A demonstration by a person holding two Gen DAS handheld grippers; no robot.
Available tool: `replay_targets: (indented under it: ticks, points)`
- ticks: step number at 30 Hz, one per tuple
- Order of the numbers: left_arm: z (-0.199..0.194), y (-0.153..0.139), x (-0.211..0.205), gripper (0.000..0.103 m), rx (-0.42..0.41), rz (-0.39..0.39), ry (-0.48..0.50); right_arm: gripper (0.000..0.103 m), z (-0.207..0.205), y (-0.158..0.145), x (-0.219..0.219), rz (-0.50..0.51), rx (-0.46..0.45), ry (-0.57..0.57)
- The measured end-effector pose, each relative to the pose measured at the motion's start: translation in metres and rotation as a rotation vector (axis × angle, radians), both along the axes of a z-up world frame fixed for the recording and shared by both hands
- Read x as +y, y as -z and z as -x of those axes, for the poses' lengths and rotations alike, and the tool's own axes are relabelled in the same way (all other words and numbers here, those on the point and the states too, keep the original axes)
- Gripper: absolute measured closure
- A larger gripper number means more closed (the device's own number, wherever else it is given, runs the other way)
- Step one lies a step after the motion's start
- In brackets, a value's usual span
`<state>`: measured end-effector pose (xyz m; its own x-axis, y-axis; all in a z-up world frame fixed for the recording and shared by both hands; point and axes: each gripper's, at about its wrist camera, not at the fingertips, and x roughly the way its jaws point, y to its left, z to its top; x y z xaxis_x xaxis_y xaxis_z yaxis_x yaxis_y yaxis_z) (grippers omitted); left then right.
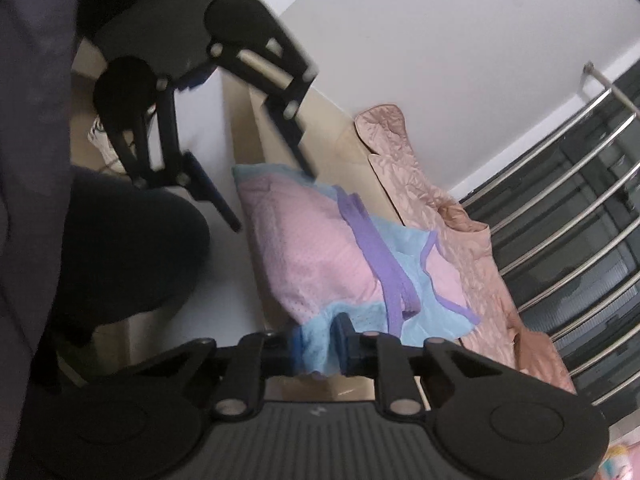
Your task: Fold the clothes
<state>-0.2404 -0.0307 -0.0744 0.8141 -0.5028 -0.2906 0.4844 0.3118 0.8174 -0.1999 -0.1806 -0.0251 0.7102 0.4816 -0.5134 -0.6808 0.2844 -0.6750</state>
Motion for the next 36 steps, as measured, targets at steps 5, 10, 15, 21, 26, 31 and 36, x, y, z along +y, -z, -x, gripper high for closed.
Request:
replay_targets:
  ticks: [5,10,15,21,26,31,36]
  points:
    - [-0.003,-0.007,0.004,0.084,0.067,0.012,-0.001,0.091,-0.001,-0.01,-0.001,-0.022,0.045,0.014]
    - [-0.01,-0.034,0.017,0.089,0.207,0.104,0.001,0.096,0.0,-0.024,-0.008,-0.087,0.156,-0.003]
    - [-0.042,-0.082,0.041,0.091,0.421,0.349,0.005,0.097,-0.022,-0.052,-0.027,-0.222,0.27,-0.004]
    - [-0.134,-0.123,0.061,0.087,0.597,0.663,-0.142,0.095,-0.1,-0.086,-0.027,-0.394,0.34,0.082]
    - [-0.197,-0.107,0.088,0.063,0.831,0.921,-0.469,0.055,-0.166,-0.077,-0.017,-0.509,0.315,0.371]
    - [-0.171,-0.101,0.105,0.041,0.848,1.012,-0.542,0.044,-0.155,-0.075,-0.047,-0.686,0.416,0.401]
    - [-0.162,-0.099,0.092,0.041,0.856,1.084,-0.607,0.045,-0.142,-0.056,-0.047,-0.783,0.572,0.462]
